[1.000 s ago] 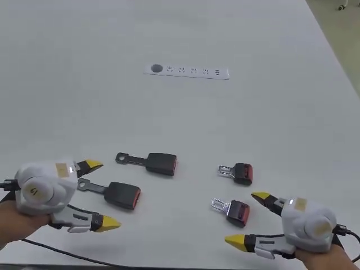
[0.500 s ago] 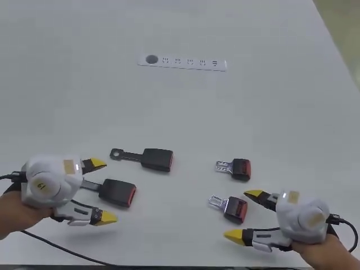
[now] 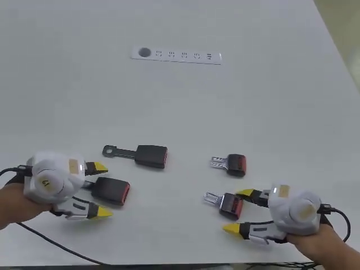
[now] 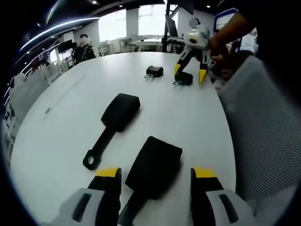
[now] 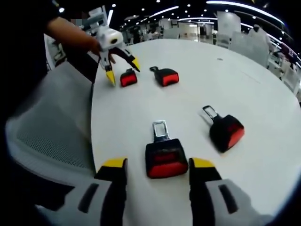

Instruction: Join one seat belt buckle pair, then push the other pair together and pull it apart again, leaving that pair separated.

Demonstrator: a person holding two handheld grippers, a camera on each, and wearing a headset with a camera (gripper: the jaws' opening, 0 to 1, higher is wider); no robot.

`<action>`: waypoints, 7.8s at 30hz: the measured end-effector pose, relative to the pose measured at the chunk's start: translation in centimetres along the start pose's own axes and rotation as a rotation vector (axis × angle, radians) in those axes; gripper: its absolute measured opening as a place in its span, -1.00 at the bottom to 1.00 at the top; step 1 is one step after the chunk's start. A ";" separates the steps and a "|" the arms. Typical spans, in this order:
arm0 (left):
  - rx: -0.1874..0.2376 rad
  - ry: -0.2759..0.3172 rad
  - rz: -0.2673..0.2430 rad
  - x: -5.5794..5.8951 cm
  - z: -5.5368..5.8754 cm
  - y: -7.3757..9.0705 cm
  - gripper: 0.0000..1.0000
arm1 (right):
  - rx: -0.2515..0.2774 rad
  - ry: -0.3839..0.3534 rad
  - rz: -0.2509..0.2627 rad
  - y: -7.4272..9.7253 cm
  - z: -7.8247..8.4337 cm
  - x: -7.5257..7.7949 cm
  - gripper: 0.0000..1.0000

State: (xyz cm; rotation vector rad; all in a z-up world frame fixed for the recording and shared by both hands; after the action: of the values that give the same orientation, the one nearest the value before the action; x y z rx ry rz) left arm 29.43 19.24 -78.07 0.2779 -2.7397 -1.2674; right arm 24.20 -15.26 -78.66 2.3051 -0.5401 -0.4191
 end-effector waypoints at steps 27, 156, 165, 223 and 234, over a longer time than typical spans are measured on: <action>-0.028 0.001 -0.038 -0.3 -0.5 -0.2 -0.27 | -0.096 0.150 -0.116 -0.2 -0.4 2.2 -0.30; 0.004 -0.131 0.113 -0.3 -0.9 -0.8 -0.34 | 0.051 0.241 -0.168 -13.4 -12.1 -5.0 -0.34; 0.039 -0.113 0.119 -0.5 -0.5 -0.7 -0.34 | 0.089 0.209 -0.157 -13.3 -11.8 -5.1 -0.34; 0.013 -0.026 -0.020 -0.3 -3.9 0.7 0.46 | 0.169 0.189 -0.111 -9.8 -11.6 -4.7 0.62; 0.026 -0.041 -0.078 -0.3 -5.6 1.4 0.58 | 0.195 0.146 -0.053 -5.4 -9.6 -1.3 0.60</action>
State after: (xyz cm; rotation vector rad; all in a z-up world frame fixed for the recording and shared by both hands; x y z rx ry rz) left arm 30.53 16.03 -73.44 0.3689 -2.8067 -1.2709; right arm 28.74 -5.57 -75.76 2.5177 -0.4653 -0.2284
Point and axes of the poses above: the centre of the closed fingertips' face, and the gripper's own axes: y roughly backward along the fingers, x roughly to its right, z roughly out of its underside, the point moved 7 cm from there along y, roughly backward along the fingers, and after that the axes turned 2 degrees about x, right-handed, at the moved point
